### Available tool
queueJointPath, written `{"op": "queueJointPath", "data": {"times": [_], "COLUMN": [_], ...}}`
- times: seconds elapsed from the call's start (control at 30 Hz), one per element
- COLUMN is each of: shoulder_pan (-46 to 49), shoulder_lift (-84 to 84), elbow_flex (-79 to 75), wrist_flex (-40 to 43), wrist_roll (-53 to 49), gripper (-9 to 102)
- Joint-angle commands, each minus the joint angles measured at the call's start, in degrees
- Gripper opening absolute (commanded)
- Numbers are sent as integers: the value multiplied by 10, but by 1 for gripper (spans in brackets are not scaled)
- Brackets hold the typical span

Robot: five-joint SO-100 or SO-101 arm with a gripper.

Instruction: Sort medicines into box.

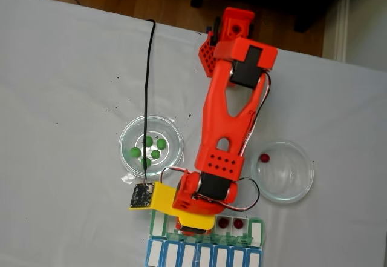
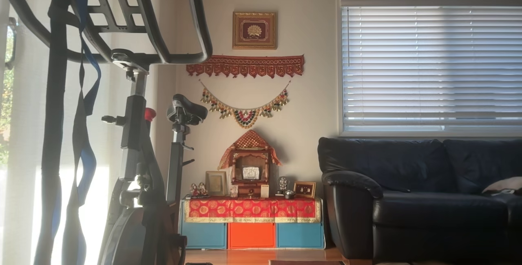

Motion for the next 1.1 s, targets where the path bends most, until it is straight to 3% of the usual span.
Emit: {"op": "queueJointPath", "data": {"times": [0.0,0.43,1.07], "shoulder_pan": [-20,-46,-40], "shoulder_lift": [52,95,102], "elbow_flex": [-2,16,4], "wrist_flex": [-11,32,0], "wrist_roll": [7,14,16], "gripper": [2,2,2]}}
